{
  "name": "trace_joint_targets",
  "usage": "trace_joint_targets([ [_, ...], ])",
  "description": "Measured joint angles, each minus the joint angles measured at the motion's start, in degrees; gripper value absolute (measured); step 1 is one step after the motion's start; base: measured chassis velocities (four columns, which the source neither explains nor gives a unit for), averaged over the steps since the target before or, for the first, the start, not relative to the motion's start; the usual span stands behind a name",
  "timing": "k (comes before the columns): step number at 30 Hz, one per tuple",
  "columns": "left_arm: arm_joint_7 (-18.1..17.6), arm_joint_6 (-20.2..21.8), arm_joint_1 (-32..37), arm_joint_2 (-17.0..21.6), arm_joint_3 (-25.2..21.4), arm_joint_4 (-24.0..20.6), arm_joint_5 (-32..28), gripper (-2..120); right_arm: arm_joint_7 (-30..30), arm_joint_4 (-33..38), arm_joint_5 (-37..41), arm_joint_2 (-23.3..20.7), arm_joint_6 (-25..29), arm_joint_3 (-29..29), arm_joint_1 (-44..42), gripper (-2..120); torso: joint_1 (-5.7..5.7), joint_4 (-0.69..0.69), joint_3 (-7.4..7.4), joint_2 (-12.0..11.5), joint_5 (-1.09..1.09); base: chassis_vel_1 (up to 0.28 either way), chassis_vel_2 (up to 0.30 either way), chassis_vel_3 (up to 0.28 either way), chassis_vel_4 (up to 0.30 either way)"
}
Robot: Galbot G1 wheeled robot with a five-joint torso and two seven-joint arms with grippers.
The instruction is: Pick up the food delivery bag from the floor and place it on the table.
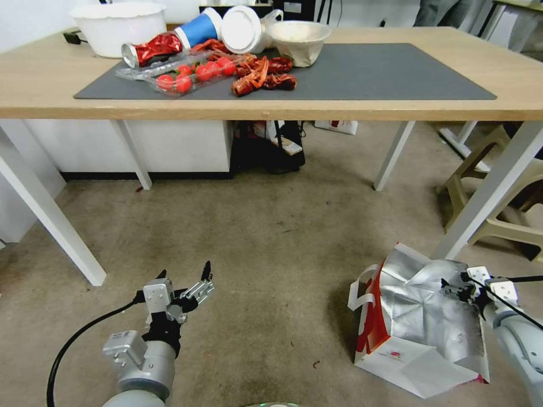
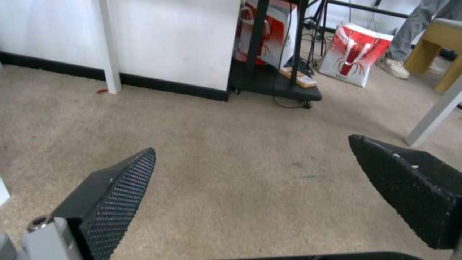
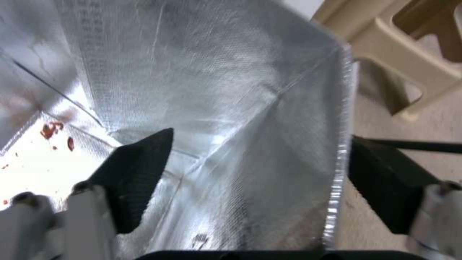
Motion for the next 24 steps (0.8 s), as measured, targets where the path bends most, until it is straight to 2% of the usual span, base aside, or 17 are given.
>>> trace_joint_targets([
  [3,0.0,-0.79,0.21,-0.01,-0.22,0.01,0.7,100,1.72,-0.78,1.89,0.44,-3.36,-1.25,1.13,71,0.0,0.0,0.0,0.0,0.0,0.0,0.0,0.0,0.0],
  [4,0.0,-0.79,0.21,-0.01,-0.22,0.01,0.7,100,1.72,-0.78,1.89,0.44,-3.36,-1.25,1.13,71,0.0,0.0,0.0,0.0,0.0,0.0,0.0,0.0,0.0],
  [5,0.01,-0.8,0.2,0.16,-0.36,0.01,0.7,100,1.91,-0.8,2.06,0.65,-3.69,-1.35,1.2,64,0.0,0.0,0.0,0.0,0.0,0.0,0.0,0.0,0.0],
  [11,0.04,-0.78,-0.04,0.25,-0.37,-0.01,0.64,100,1.76,-0.18,2.86,0.75,-3.34,-0.88,0.68,42,0.0,0.0,0.0,0.01,-0.01,0.0,0.0,0.0,0.0],
  [12,0.04,-0.78,-0.04,0.25,-0.37,-0.01,0.64,100,1.76,-0.18,2.86,0.75,-3.34,-0.88,0.68,42,0.0,0.0,0.0,0.01,-0.01,0.0,0.0,0.0,0.0],
  [15,0.06,-0.92,-0.05,0.23,0.01,-0.01,0.67,100,1.49,0.6,3.29,0.4,-2.96,-0.28,-0.27,27,0.0,0.0,0.0,0.01,0.0,0.0,0.0,0.0,0.0],
  [17,0.07,-1.04,-0.05,0.24,0.03,0.0,0.68,100,1.44,0.76,3.36,0.3,-2.8,-0.12,-0.54,24,0.0,0.0,0.0,0.01,0.0,0.0,0.0,0.0,0.0],
  [20,0.22,-1.39,0.09,0.34,0.03,-0.16,0.75,100,1.15,1.17,3.53,0.2,-2.37,0.41,-1.22,9,0.0,0.0,0.0,0.01,0.0,0.0,0.0,0.0,0.0],
  [24,0.26,-1.47,0.26,0.35,0.02,-0.43,0.87,100,1.05,1.27,3.6,0.05,-1.86,0.67,-1.58,0,0.0,-0.01,0.0,0.01,0.0,0.0,0.0,0.0,0.0],
])
